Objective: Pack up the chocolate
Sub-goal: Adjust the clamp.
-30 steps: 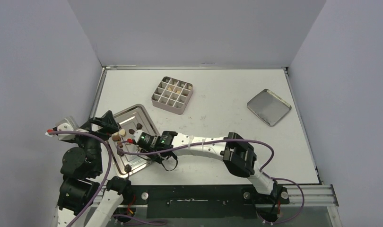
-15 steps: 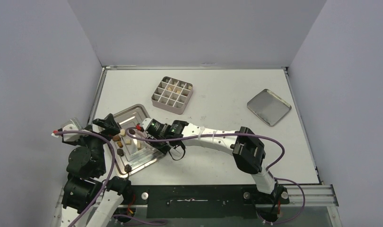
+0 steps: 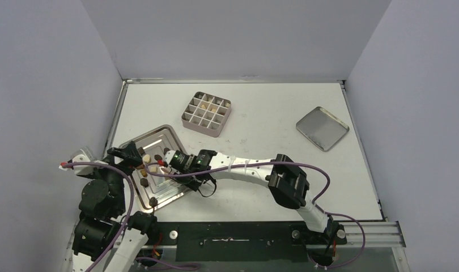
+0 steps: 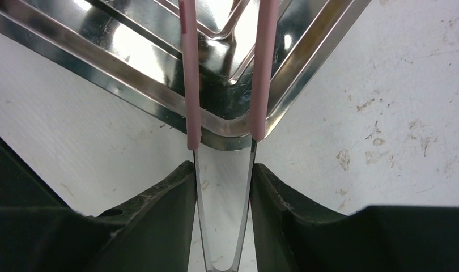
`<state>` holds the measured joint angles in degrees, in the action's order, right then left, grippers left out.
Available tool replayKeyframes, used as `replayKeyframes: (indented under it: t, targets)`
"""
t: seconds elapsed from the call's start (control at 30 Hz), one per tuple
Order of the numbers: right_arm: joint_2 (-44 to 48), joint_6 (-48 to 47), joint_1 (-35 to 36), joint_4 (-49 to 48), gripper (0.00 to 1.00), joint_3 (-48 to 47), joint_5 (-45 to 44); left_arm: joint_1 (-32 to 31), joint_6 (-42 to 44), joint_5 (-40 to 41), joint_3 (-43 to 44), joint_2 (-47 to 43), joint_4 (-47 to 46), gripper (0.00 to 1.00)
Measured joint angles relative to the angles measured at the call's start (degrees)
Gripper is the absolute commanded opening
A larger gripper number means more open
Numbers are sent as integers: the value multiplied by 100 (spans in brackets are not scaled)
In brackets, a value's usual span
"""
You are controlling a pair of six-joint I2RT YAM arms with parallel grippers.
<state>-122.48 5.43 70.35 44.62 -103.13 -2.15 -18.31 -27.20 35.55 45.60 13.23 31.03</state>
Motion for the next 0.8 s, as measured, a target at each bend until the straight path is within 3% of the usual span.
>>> replayKeyframes:
  t: [0.4, 0.8]
  targets:
    - [1080, 85, -616, -601, 33, 1080, 98, 0, -1624, -1093, -157, 868, 645, 84]
    - [2173, 83, -413, -1255, 33, 1331, 339, 0, -2465, -1937, -1255, 1110, -258, 81]
